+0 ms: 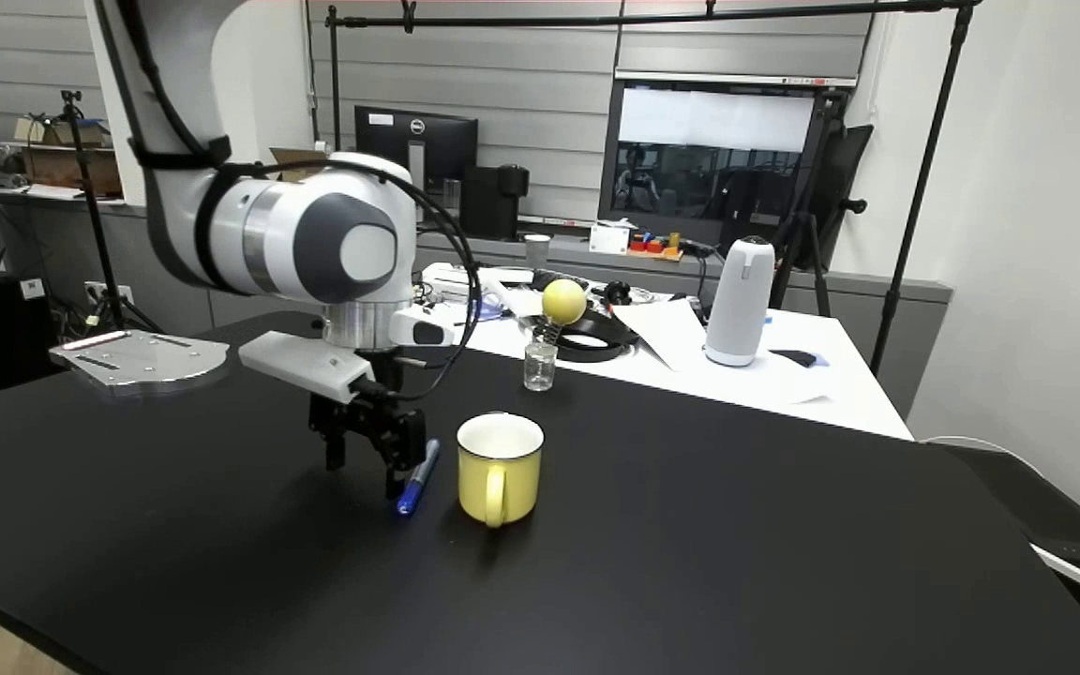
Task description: Put the marker in the yellow mug cup
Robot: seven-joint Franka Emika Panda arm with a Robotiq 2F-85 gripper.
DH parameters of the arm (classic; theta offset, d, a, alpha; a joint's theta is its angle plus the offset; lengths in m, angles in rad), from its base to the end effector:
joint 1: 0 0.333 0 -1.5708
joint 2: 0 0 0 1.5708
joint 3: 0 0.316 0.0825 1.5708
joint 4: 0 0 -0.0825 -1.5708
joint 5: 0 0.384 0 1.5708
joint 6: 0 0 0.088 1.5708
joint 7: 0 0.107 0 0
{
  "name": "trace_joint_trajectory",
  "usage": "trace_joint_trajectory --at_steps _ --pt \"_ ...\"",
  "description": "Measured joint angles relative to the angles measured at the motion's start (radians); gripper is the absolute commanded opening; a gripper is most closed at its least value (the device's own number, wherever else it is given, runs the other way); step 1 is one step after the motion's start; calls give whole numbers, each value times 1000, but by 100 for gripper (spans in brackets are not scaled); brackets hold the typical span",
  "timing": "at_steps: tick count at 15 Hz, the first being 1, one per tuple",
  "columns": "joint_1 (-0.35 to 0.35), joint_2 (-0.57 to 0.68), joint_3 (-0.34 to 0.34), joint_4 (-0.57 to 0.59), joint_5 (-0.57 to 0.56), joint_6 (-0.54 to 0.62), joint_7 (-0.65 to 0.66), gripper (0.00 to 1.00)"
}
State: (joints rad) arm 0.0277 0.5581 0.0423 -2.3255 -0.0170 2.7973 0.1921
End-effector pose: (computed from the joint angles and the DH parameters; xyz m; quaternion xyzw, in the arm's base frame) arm 0.4922 0.0375 0.0932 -0.9975 0.0556 0.0436 0.0031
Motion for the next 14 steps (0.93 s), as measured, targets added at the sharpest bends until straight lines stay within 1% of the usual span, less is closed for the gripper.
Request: trace_joint_trajectory --at_steps 2,3,14 --pt "-2 11 -18 75 -1 -119 -23 100" --pt "1 11 -25 94 0 -143 -26 100" --pt "7 15 -25 78 1 -123 -28 100"
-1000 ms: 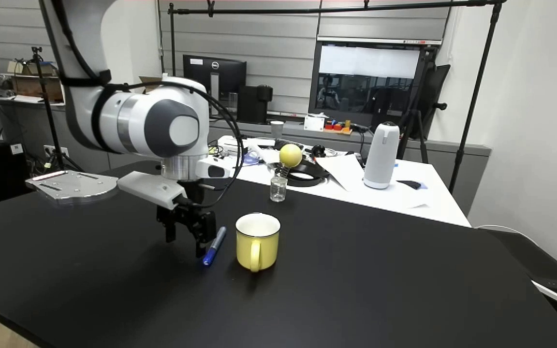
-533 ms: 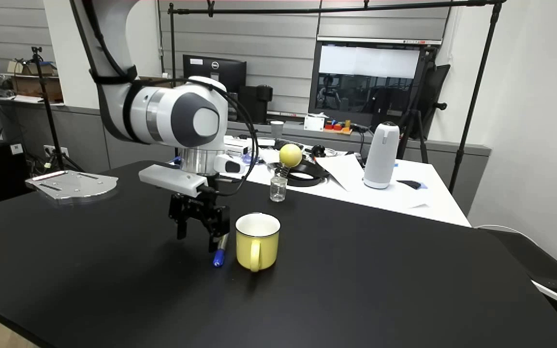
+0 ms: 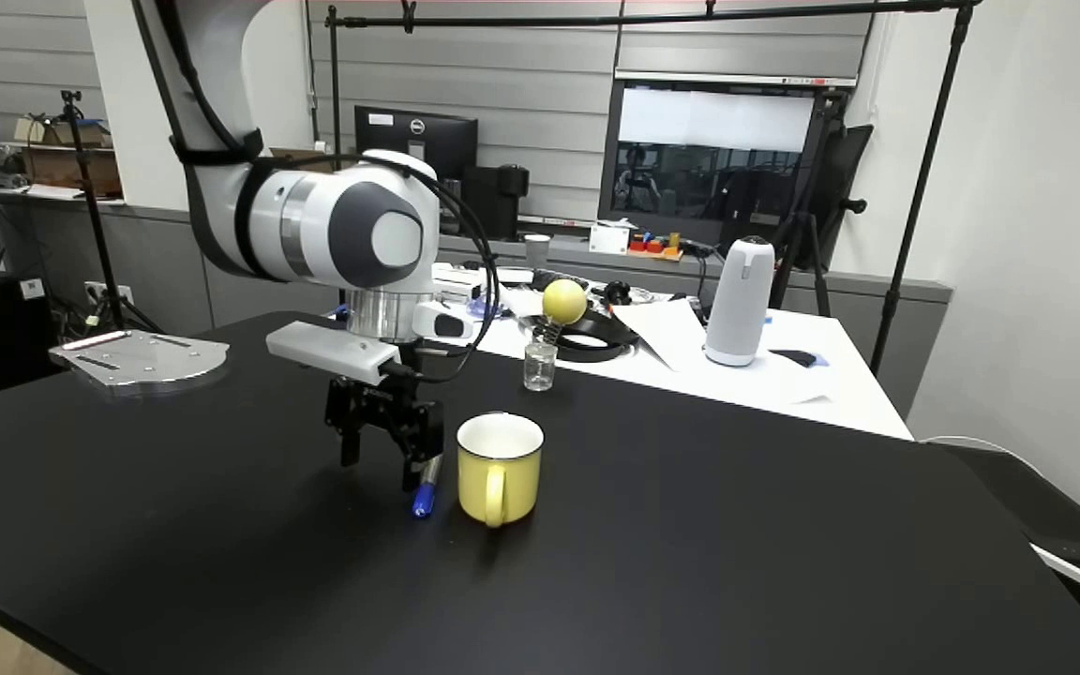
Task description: Put the marker in the yellow mug cup
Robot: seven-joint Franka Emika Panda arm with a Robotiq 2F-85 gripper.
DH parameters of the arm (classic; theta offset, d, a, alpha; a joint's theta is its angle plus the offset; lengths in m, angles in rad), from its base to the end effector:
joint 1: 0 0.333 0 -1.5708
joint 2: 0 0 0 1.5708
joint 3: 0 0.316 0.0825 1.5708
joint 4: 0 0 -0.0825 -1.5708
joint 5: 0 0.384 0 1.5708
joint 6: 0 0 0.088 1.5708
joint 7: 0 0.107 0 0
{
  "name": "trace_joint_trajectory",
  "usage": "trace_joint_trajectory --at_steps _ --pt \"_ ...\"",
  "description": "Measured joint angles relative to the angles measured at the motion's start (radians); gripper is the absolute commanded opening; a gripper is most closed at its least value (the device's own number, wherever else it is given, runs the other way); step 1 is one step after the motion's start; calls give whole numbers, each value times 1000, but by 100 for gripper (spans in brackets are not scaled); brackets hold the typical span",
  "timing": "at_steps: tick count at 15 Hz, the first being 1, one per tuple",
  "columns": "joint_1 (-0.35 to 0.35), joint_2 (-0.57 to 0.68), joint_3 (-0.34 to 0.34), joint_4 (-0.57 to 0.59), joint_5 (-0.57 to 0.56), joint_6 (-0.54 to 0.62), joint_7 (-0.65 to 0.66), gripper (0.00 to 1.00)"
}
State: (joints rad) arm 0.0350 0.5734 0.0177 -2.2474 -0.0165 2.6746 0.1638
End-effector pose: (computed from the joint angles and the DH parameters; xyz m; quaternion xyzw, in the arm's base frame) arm 0.5108 0.0283 0.0967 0.9961 -0.0488 -0.0727 0.0062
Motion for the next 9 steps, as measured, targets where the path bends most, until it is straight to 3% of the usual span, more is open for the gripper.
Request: trace_joint_trajectory --at_steps 9 --pt "32 -8 -23 2 -51 30 -40 100"
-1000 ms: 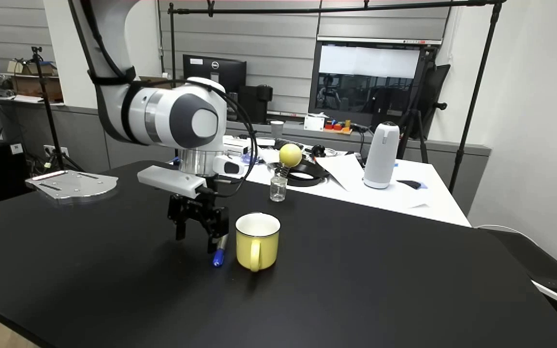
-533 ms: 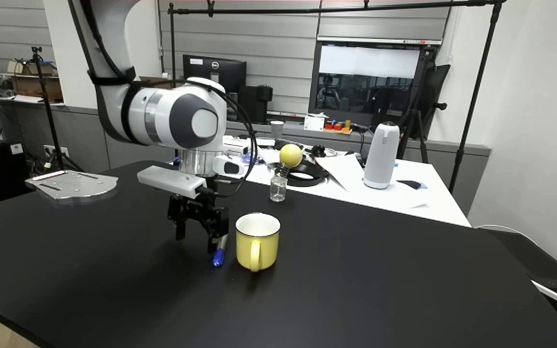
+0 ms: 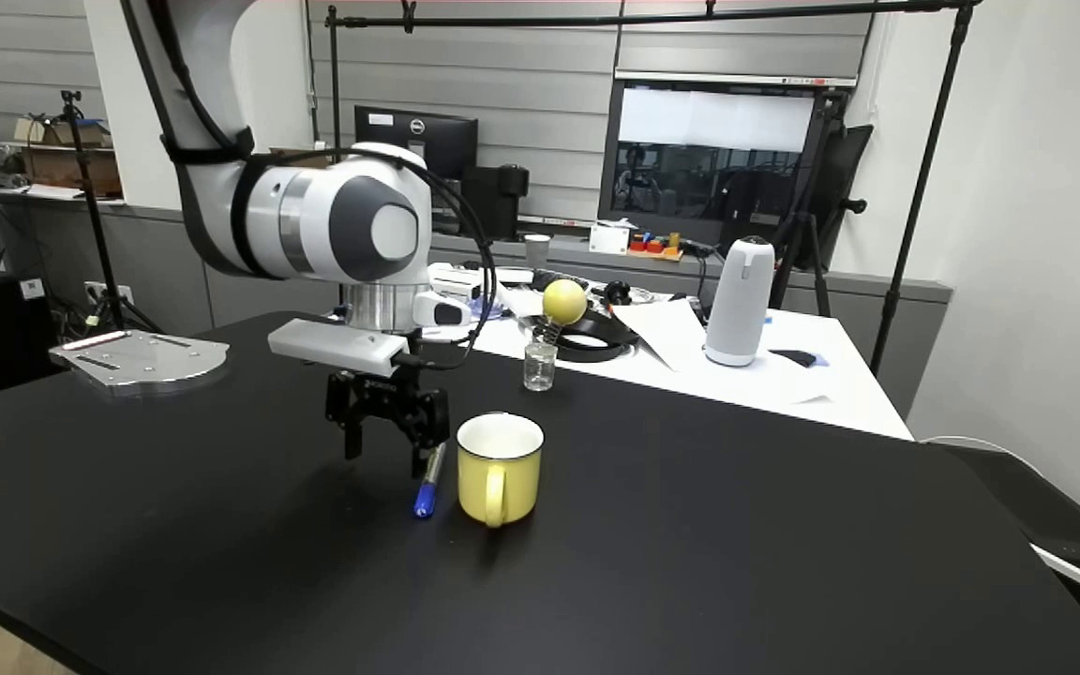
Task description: Put the marker in the yellow mug cup
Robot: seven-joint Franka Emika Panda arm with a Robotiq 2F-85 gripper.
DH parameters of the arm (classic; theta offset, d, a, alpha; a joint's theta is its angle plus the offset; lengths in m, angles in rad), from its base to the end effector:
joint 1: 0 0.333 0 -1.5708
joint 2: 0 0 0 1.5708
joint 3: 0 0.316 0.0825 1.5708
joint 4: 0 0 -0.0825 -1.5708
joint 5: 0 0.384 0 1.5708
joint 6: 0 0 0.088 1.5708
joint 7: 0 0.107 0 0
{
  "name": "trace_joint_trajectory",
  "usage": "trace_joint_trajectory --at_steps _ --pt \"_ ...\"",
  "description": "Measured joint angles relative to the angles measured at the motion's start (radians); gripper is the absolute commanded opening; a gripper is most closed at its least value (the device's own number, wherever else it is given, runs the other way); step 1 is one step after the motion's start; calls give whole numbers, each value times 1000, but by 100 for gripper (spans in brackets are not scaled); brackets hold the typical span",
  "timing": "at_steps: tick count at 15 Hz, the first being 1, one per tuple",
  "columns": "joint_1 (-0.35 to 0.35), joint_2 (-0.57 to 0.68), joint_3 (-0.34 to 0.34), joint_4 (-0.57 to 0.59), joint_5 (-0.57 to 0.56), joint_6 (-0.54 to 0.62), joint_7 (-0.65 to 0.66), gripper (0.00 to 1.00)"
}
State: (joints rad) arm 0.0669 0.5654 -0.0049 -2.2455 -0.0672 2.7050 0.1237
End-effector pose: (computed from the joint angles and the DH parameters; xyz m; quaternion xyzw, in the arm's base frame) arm 0.5167 0.0342 0.1035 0.9985 0.0007 -0.0514 0.0187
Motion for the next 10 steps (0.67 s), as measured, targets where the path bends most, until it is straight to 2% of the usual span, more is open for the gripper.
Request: trace_joint_trajectory --at_steps 4,10 --pt "43 -25 -56 6 -91 8 -12 100" --pt "11 -15 -76 31 -113 8 -116 100"
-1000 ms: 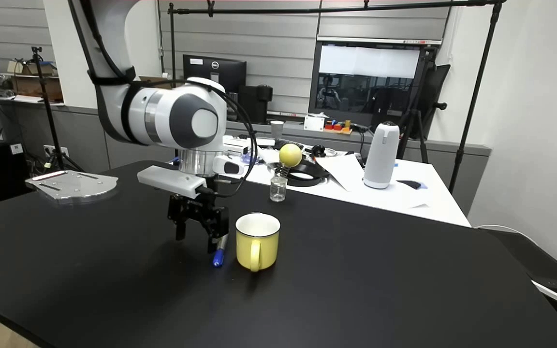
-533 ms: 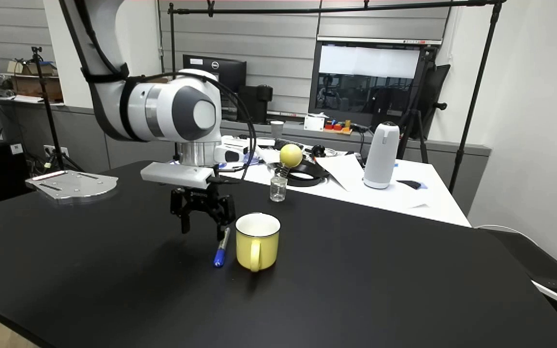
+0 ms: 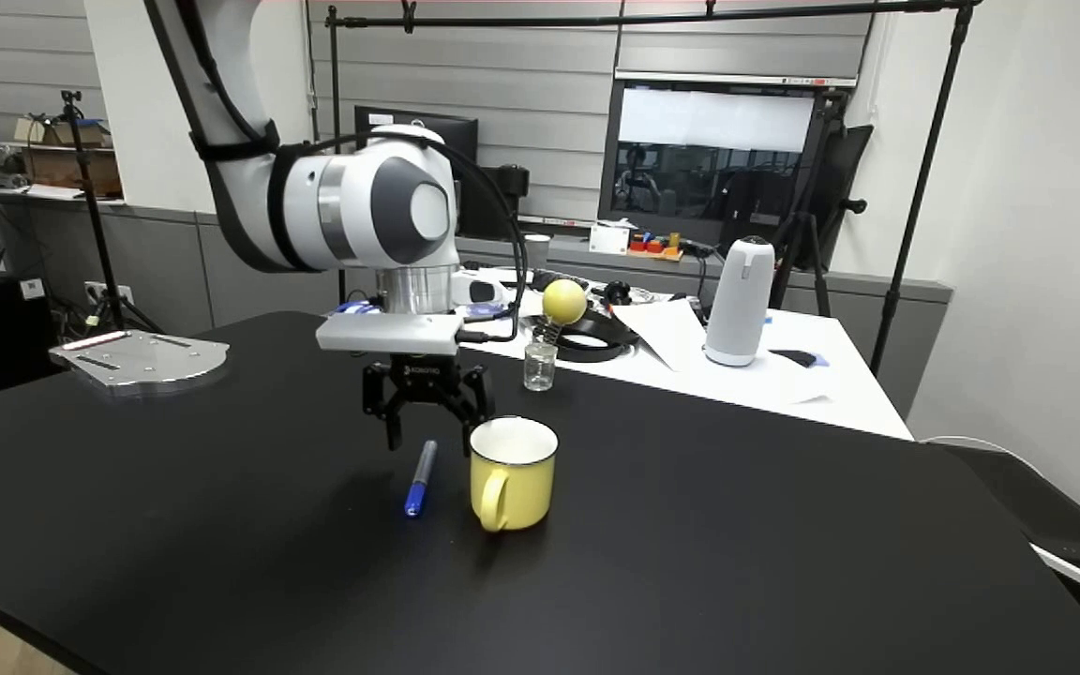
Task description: Put the marker in the yellow mug cup
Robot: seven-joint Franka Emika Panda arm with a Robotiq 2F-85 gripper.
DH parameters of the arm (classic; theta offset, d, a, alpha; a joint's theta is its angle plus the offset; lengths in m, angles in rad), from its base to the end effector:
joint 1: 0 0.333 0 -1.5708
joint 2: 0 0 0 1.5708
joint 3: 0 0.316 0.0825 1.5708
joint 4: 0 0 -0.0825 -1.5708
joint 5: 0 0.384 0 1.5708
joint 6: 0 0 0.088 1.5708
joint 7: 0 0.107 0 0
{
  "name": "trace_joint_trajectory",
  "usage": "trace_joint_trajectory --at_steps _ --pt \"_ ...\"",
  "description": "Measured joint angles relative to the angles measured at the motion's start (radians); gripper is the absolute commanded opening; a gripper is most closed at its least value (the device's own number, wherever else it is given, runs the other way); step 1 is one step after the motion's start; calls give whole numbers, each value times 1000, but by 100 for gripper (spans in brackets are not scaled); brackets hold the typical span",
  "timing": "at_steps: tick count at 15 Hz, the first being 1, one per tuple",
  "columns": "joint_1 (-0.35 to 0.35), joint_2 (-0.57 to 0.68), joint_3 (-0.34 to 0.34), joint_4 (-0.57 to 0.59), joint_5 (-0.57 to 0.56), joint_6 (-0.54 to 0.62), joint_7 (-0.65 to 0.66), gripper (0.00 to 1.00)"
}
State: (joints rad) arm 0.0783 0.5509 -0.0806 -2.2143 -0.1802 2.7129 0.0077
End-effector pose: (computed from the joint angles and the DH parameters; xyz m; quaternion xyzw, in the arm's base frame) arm 0.5356 0.0026 0.1213 0.9946 0.0831 -0.0266 0.0565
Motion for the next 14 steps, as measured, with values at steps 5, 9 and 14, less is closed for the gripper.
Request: trace_joint_trajectory --at_steps 5,9,14 --pt "-19 19 10 29 1 -5 -71 100" --pt "-25 62 38 47 2 -13 -121 100" --pt "-28 112 60 77 3 -35 -149 69"
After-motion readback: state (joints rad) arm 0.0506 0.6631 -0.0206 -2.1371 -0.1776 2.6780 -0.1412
